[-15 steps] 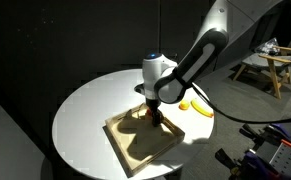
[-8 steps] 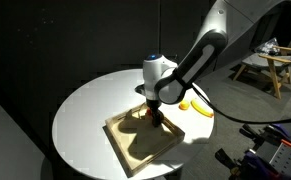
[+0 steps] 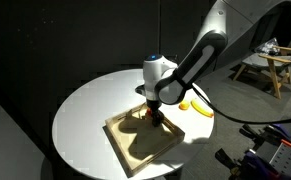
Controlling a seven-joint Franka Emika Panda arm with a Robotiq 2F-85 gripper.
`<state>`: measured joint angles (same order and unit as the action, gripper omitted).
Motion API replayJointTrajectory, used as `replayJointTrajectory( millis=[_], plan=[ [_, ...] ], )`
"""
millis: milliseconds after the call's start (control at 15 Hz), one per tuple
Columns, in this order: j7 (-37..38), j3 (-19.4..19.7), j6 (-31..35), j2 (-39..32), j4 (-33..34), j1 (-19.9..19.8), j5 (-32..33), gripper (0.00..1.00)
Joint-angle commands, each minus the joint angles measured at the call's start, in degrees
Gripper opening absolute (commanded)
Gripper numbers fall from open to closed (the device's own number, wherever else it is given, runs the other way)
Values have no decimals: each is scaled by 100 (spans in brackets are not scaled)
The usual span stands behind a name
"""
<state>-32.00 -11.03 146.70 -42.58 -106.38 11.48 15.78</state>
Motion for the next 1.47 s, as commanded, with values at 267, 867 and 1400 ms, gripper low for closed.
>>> replayJointTrajectory(
  millis=[267,867,1400],
  plan=[
    [-53,-45,10,27,22,-75,173,32],
    [-6,-107,-104,190,4,-89,85,32],
    [113,-176,-253,404,-22,-76,-10,32]
  ],
)
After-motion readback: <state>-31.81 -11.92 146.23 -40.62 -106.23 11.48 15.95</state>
